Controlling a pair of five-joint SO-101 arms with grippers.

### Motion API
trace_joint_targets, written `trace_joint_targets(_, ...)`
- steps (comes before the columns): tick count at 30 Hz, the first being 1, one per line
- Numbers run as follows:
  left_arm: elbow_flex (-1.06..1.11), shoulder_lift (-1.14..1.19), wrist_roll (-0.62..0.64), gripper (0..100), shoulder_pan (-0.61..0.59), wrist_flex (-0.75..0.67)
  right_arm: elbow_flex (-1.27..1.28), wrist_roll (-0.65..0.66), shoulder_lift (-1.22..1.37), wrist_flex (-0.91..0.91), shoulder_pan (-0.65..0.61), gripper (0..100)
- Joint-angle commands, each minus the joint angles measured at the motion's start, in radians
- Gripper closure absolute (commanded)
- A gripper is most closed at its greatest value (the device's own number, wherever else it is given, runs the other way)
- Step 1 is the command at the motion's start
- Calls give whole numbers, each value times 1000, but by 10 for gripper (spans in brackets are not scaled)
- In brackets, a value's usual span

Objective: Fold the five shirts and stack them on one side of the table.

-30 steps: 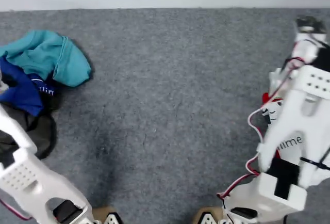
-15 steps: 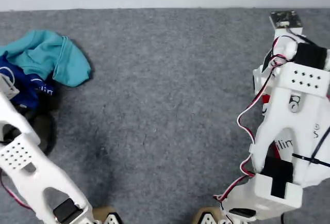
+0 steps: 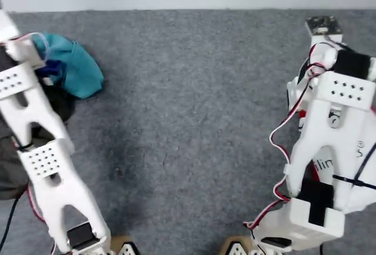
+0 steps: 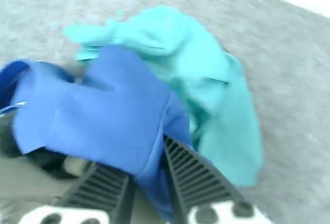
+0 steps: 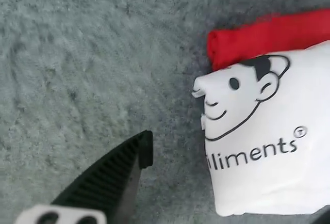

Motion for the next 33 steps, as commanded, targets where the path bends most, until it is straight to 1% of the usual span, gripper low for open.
trace_joint_targets(1,-13,-114,0,987,103,21,31,14,-54,41,-8,471)
trace_joint_targets(4,-12,-189,-3,987,195,21,69,15,-96,38,-8,471)
trace_joint_targets(7,-8,-275,-83,987,313,21,98,18,-153,38,-7,471)
trace_joint_targets(10,-5,-342,-163,987,468,21,129,20,-211,35,-7,471)
trace_joint_targets(12,35,-382,-206,987,574,21,149,20,-243,35,-5,471)
trace_joint_targets(16,140,-445,-322,987,825,20,209,20,-300,33,-2,471)
trace_joint_targets(18,157,-473,-384,987,947,20,239,20,-326,33,-1,471)
trace_joint_targets(20,142,-509,-442,987,1039,17,262,21,-351,33,1,471)
trace_joint_targets(22,107,-551,-486,987,1096,17,279,21,-374,31,1,471)
trace_joint_targets(24,73,-578,-516,987,1102,17,293,21,-394,31,1,471)
trace_joint_targets(25,67,-591,-525,987,1080,17,301,21,-403,25,1,471)
trace_joint_targets(30,65,-595,-523,987,861,18,371,21,-452,-16,1,471)
trace_joint_targets(33,88,-594,-522,987,795,20,413,21,-478,-41,-1,471)
